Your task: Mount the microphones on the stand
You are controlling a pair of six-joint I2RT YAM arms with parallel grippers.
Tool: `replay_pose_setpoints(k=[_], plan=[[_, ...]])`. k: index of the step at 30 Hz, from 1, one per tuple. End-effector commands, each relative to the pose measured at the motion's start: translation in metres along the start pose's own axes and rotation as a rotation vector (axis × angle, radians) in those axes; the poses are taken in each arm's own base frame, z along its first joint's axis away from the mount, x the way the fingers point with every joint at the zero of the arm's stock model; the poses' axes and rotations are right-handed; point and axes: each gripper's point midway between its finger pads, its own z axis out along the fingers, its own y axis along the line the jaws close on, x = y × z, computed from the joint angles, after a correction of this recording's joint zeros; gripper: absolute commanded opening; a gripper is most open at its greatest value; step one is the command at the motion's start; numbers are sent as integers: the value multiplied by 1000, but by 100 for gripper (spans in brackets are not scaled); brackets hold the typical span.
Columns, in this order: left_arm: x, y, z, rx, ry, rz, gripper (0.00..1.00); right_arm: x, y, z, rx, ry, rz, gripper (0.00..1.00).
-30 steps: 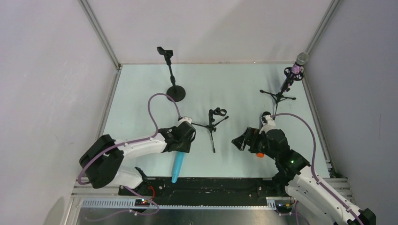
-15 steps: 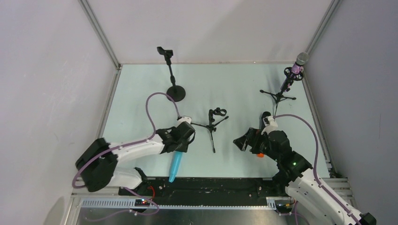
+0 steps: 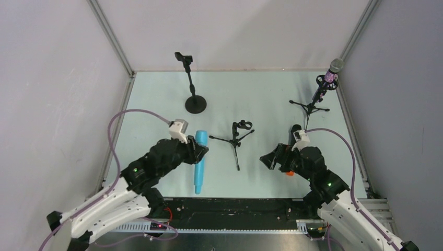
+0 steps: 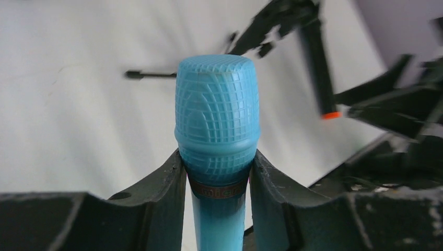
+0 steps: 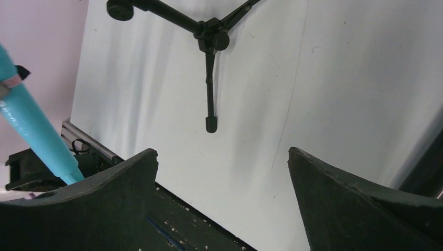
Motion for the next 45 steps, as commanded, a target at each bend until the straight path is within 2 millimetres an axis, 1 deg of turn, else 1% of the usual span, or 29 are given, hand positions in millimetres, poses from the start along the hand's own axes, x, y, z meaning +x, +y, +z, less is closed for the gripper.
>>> replay_pose_setpoints(k=[1, 2, 4, 5, 6, 7, 8, 11, 12, 15, 17, 18, 19, 20, 25, 26, 27, 28, 31, 36, 39, 40, 42, 45], plan=[[-25, -49, -24, 297, -125, -61, 0, -8, 18, -4, -89, -25, -16, 100], [-26, -53, -30, 334, -148, -72, 0, -8, 23, -4, -113, -25, -21, 100], [-39, -70, -42, 454, -226, -95, 2, -9, 31, -6, -158, -21, -35, 100], [-39, -78, -48, 509, -229, -95, 3, -9, 35, -7, -176, -18, -40, 99], [-44, -83, -55, 559, -274, -103, 3, -8, 41, -8, -213, -11, -50, 99], [-45, -87, -59, 593, -284, -111, 2, -8, 45, -9, -233, -8, -54, 99], [-48, -89, -64, 623, -314, -117, 1, -7, 53, -11, -276, -1, -63, 99], [-49, -93, -72, 668, -336, -128, 0, -4, 69, -14, -368, 17, -76, 99], [-49, -94, -74, 682, -342, -127, 0, -4, 77, -17, -416, 25, -83, 99], [-48, -97, -77, 702, -335, -132, 0, 0, 97, -23, -529, 40, -104, 98], [-47, -101, -76, 718, -315, -136, 0, -4, 114, -29, -612, 20, -126, 98], [-47, -105, -79, 737, -308, -136, 0, -1, 119, -30, -634, 34, -131, 98], [-47, -107, -78, 744, -295, -133, 0, -5, 129, -34, -679, 17, -139, 98], [-45, -110, -79, 758, -281, -133, 0, -1, 134, -34, -701, 33, -141, 97], [-41, -117, -75, 780, -233, -140, 1, -5, 177, -43, -881, 21, -158, 96], [-39, -118, -76, 788, -226, -142, 1, -2, 184, -45, -909, 32, -163, 96], [-38, -119, -76, 793, -222, -142, 1, -5, 193, -43, -928, 32, -166, 96], [-38, -119, -76, 797, -220, -147, 1, 0, 200, -44, -950, 49, -171, 95], [-40, -118, -79, 807, -238, -162, 1, 0, 221, -41, -1009, 53, -171, 95], [-43, -115, -84, 815, -277, -192, 1, 7, 249, -40, -1106, 62, -138, 92], [-41, -112, -83, 810, -283, -201, 1, 14, 268, -34, -1149, 88, -140, 90], [-41, -112, -84, 811, -284, -201, 1, 18, 271, -29, -1157, 98, -135, 90], [-39, -112, -82, 811, -279, -203, 1, 16, 282, -27, -1186, 96, -118, 89], [-37, -110, -80, 805, -274, -204, 1, 15, 290, -23, -1210, 98, -97, 87]])
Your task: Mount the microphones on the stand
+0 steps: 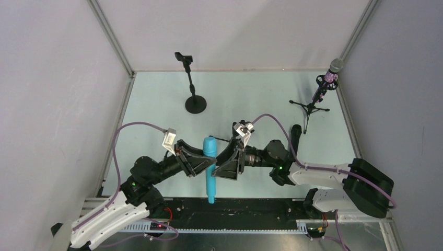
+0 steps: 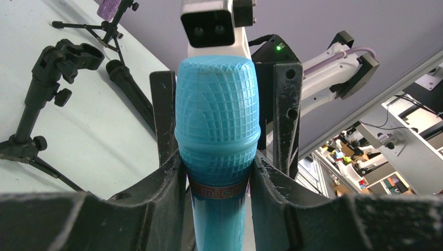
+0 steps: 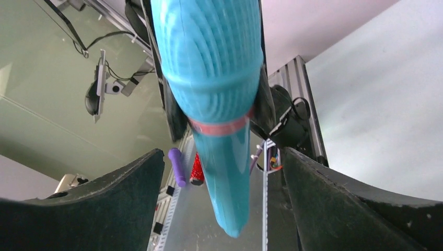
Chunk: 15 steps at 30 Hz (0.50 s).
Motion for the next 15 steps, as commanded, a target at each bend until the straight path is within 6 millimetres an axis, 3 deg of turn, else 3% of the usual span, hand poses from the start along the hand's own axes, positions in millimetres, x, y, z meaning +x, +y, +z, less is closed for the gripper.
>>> replay_pose_setpoints(k=[1, 15], plan=[[-8, -8, 1, 35, -41, -9, 2, -33, 34, 19, -155, -92, -49, 87], [-19, -8, -3, 24, -98, 9, 2, -22, 42, 32, -244, -38, -29, 65]])
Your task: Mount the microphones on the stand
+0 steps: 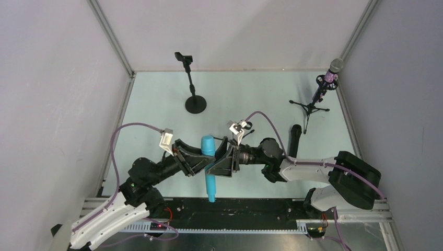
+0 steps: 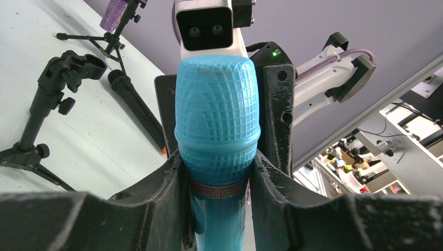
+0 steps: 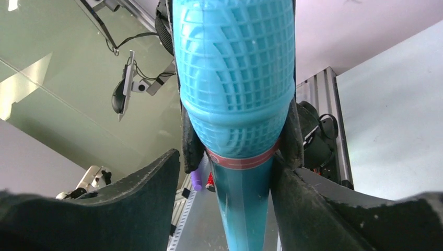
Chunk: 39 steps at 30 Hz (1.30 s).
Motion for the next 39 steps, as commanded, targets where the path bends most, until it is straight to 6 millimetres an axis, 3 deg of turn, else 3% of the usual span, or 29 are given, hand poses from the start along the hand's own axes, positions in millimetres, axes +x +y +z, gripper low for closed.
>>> replay_pose_setpoints(k=[1, 9, 16, 18, 19, 20, 22, 24, 25, 34, 39], plan=[[-16, -8, -2, 25, -76, 4, 2, -12, 28, 8, -123, -24, -53, 64], [-14, -5, -4, 19, -84, -10, 3, -10, 20, 9, -91, -26, -14, 52], [-12, -2, -4, 11, -82, -21, 13, -10, 12, 10, -48, -25, -4, 17], [-12, -2, -4, 8, -83, -20, 25, -9, 11, 9, -42, -22, -6, 7], [-12, -1, -4, 5, -83, -20, 43, -9, 11, 9, -42, -20, -6, 4], [-12, 0, -4, 1, -86, -21, 51, -9, 11, 9, -40, -20, -8, 2], [-12, 3, -3, -10, -90, -24, 79, -8, 10, 9, -36, -15, -10, 0], [-12, 5, -3, -20, -96, -27, 94, -7, 8, 8, -27, -10, -10, 0], [-11, 6, -3, -24, -97, -30, 97, -7, 9, 8, -26, -9, -14, 0], [-17, 26, -5, -105, -166, -27, 100, -15, -7, -7, 83, 3, -36, 0], [-15, 39, -7, -151, -188, -41, 100, -31, -31, -32, 266, -58, -70, 0]])
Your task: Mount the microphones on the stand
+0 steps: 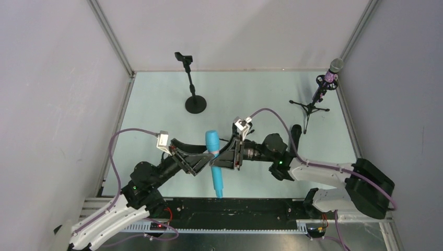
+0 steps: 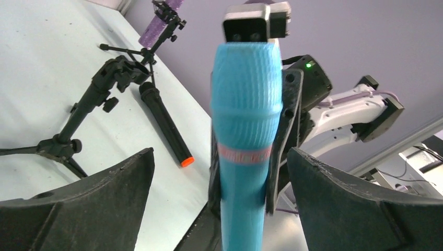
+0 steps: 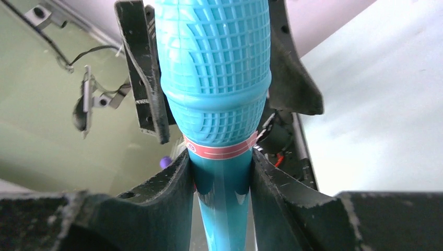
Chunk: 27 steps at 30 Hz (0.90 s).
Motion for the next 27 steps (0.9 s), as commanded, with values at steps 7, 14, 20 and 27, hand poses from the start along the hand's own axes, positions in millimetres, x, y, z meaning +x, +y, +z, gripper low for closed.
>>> replay_pose_setpoints(k=[7, 14, 20, 27], plan=[[10, 42, -1, -145, -40, -32, 100, -50, -14, -55, 313, -165, -180, 0], [35, 100, -10, -405, 18, -27, 100, -67, -32, -113, 582, -277, -232, 0], [43, 143, -31, -639, 90, 85, 100, -71, -32, -139, 644, -338, -272, 0], [41, 152, -35, -684, 122, 186, 100, -69, -32, -148, 669, -326, -302, 0]])
